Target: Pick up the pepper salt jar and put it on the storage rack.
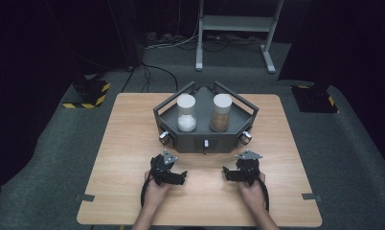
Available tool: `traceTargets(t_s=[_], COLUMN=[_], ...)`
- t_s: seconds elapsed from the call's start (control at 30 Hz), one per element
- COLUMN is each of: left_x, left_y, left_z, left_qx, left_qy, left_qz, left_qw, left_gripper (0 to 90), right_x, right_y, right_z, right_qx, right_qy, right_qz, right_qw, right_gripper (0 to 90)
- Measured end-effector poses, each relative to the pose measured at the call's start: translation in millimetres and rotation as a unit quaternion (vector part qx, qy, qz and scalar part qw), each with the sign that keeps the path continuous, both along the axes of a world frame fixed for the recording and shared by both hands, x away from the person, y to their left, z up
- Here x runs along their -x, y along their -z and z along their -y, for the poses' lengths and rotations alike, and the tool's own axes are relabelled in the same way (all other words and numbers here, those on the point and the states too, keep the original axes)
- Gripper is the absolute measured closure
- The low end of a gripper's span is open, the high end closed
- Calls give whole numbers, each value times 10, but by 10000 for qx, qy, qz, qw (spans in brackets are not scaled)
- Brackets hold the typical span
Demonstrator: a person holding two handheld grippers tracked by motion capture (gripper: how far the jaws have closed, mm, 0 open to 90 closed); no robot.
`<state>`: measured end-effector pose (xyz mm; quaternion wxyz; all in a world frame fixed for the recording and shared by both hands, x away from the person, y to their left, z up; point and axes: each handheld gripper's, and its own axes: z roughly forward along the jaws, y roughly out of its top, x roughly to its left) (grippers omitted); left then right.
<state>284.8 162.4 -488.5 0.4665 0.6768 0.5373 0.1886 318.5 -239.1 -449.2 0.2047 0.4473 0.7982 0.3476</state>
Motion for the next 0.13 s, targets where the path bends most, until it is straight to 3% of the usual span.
traceTargets(t_s=[0.13], left_x=[1], left_y=[2], left_z=[3], left_qx=[3], left_qy=[-4], left_qz=[3], left_qw=[10000], left_gripper=[33], right_x=[0], right_y=[0], right_z=[0], right_qx=[0], right_qy=[0], right_qz=[0], right_qw=[10000], right_gripper=[98])
